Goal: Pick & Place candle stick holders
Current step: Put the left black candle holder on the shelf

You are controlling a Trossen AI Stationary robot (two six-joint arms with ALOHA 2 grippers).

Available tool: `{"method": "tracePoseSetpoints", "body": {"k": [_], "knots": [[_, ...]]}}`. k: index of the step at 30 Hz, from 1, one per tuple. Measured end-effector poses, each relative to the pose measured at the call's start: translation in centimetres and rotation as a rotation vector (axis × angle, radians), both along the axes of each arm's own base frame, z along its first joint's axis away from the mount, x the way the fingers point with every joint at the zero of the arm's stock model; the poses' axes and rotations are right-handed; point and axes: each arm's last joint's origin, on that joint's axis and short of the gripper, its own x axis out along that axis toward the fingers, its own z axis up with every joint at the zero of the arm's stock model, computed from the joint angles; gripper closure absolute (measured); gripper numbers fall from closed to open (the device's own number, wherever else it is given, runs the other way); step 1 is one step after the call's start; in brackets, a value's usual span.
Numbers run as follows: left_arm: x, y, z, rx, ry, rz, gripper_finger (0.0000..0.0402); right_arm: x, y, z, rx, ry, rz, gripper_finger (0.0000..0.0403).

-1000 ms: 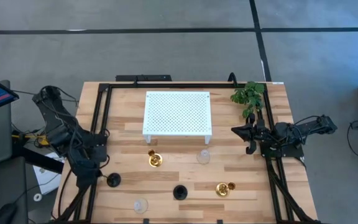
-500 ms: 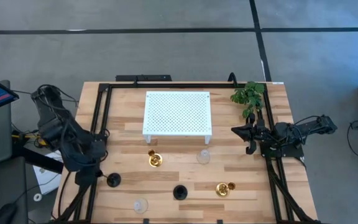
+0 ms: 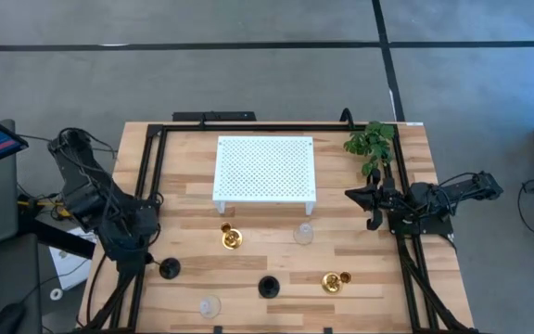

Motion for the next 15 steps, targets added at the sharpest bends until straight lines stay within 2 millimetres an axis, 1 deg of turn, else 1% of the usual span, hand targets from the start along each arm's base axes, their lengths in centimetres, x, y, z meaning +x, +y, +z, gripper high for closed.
{"method": "tracePoseSetpoints", "body": {"k": [3,15], "knots": [[-0.08,0.11,-0.25,0.020,0.015,0.000,0.0312,0.00,0.00,0.00,0.000,0.000,0.001,0.0398],[0.00,-0.01,-0.19,0.006,0.006,0.003,0.0202,0.00,0.00,0.00,0.000,0.000,0.001,0.0398]]}}
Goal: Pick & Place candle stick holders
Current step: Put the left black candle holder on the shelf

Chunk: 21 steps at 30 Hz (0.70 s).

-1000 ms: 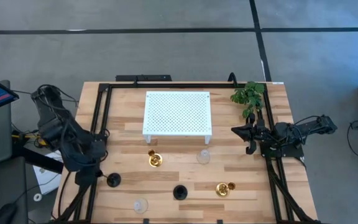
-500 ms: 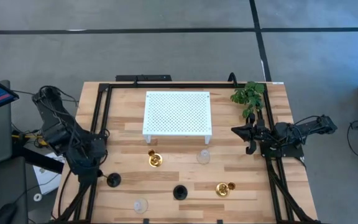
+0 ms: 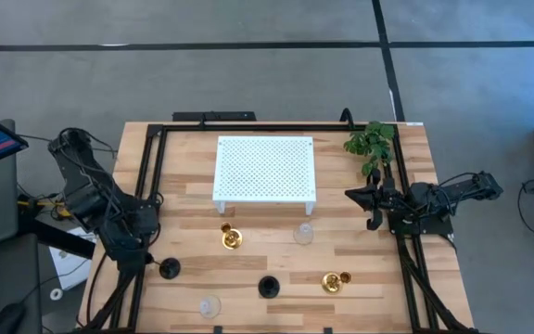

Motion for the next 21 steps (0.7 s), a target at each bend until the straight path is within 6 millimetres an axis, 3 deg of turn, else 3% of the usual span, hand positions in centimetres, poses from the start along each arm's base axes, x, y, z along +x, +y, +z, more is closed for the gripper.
{"method": "tracePoseSetpoints", "body": {"k": [8,21], "knots": [[0.3,-0.4,0.0,-0.016,-0.012,0.000,0.0160,0.0,0.0,0.0,0.000,0.000,0.000,0.0398],[1.5,-2.3,-0.6,0.003,0.056,-0.021,0.0183,0.0,0.0,0.0,0.000,0.000,0.003,0.0398]]}}
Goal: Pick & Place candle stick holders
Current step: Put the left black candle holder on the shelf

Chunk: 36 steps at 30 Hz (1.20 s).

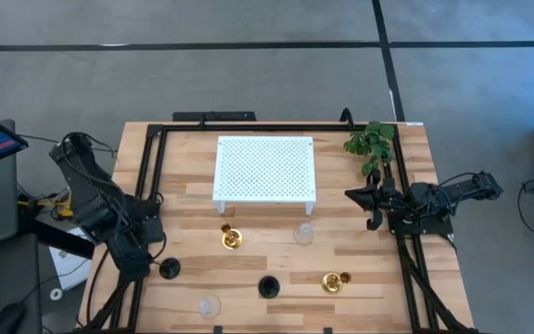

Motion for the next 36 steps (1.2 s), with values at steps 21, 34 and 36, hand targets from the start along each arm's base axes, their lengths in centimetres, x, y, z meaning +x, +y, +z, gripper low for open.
{"method": "tracePoseSetpoints", "body": {"k": [21,34,36], "knots": [[0.3,-0.7,-2.5,0.012,0.057,-0.015,0.0286,0.0,0.0,0.0,0.000,0.000,0.001,0.0398],[-0.4,0.4,-2.1,-0.027,0.029,-0.013,0.0373,0.0,0.0,0.0,0.000,0.000,0.001,0.0398],[-0.5,0.5,-2.0,-0.028,0.027,-0.013,0.0376,0.0,0.0,0.0,0.000,0.000,0.001,0.0398]]}}
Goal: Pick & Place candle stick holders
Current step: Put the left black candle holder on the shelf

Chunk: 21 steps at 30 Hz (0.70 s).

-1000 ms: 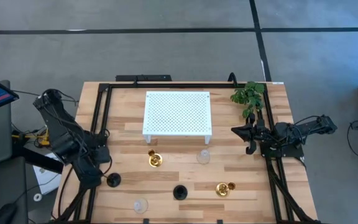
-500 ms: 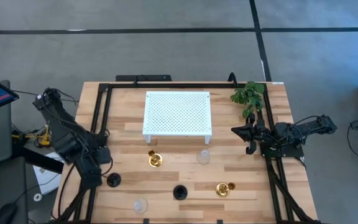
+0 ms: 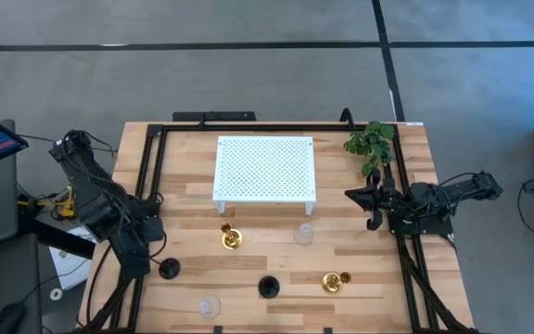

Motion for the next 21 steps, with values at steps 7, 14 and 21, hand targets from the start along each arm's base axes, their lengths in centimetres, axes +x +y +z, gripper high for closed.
{"method": "tracePoseSetpoints", "body": {"k": [7,14,21], "knots": [[-0.6,0.8,2.0,-0.019,0.031,0.042,0.0380,0.0,0.0,0.0,0.000,0.000,0.000,0.0398],[-0.2,1.8,4.6,-0.009,0.022,0.102,0.0380,0.0,0.0,0.0,0.000,0.001,0.000,0.0398],[2.2,1.9,8.6,-0.026,-0.137,0.070,0.0380,0.0,0.0,0.0,0.000,0.000,-0.001,0.0398]]}}
